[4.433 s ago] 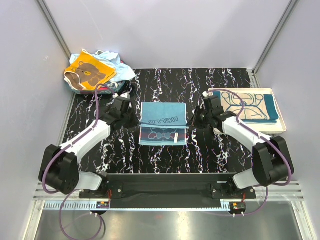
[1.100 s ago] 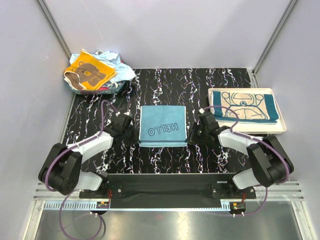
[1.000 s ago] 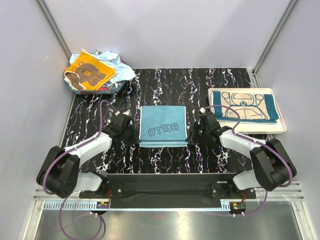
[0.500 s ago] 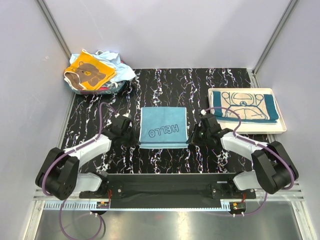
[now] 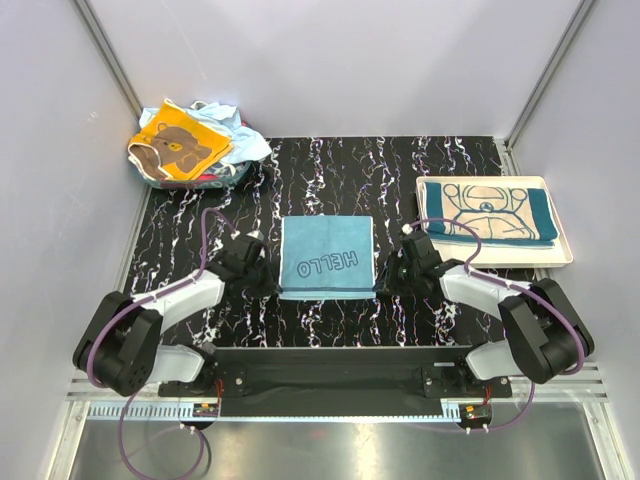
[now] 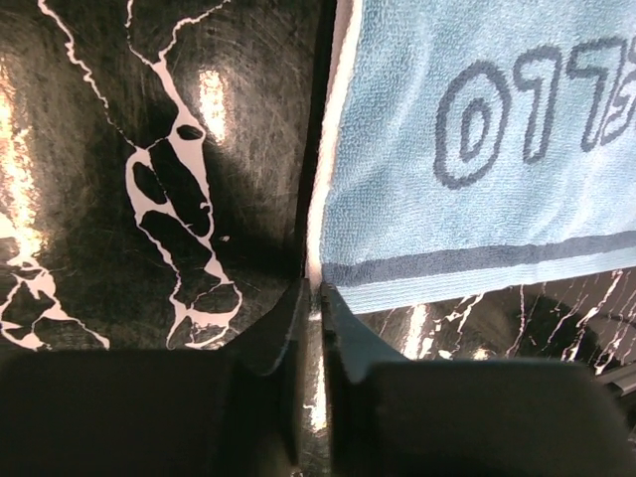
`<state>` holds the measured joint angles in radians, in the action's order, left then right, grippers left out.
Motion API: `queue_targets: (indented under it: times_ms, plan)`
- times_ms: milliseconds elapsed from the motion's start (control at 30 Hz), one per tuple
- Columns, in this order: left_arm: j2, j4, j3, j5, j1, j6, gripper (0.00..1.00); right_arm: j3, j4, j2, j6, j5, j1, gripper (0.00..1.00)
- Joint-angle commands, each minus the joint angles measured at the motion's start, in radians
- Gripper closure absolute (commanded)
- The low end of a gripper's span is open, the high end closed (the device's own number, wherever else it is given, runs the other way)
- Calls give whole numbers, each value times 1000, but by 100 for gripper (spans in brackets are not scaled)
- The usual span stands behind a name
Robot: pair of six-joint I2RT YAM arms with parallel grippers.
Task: Fold and stack the towels
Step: Fold the towel
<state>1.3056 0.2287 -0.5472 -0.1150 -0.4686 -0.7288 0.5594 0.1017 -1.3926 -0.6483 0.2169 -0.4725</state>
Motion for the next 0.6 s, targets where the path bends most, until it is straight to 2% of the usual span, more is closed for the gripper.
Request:
queue_targets:
  times_ms: [0, 100, 233, 367, 433, 533, 567]
  plan:
    - [-25, 26, -23, 31, 2, 16, 76, 19, 10, 21, 10, -40, -3, 68]
    - [-45, 69, -48, 46, 2, 28, 61, 46, 47, 41, 21, -59, -3, 56]
    - [-94, 148, -109, 72, 2, 46, 54, 108, 133, 75, 36, -164, -3, 46]
    - [-97, 189, -198, 112, 7, 58, 50, 201, 155, 83, 56, -205, -3, 46]
    - [-72, 181, -269, 112, 25, 62, 49, 237, 132, 76, 65, -205, -3, 43]
    - [21, 126, -368, 98, 64, 78, 48, 328, 119, -15, 100, -256, -3, 42]
    - [87, 115, -394, 94, 73, 88, 48, 405, 131, -52, 113, -267, -3, 41]
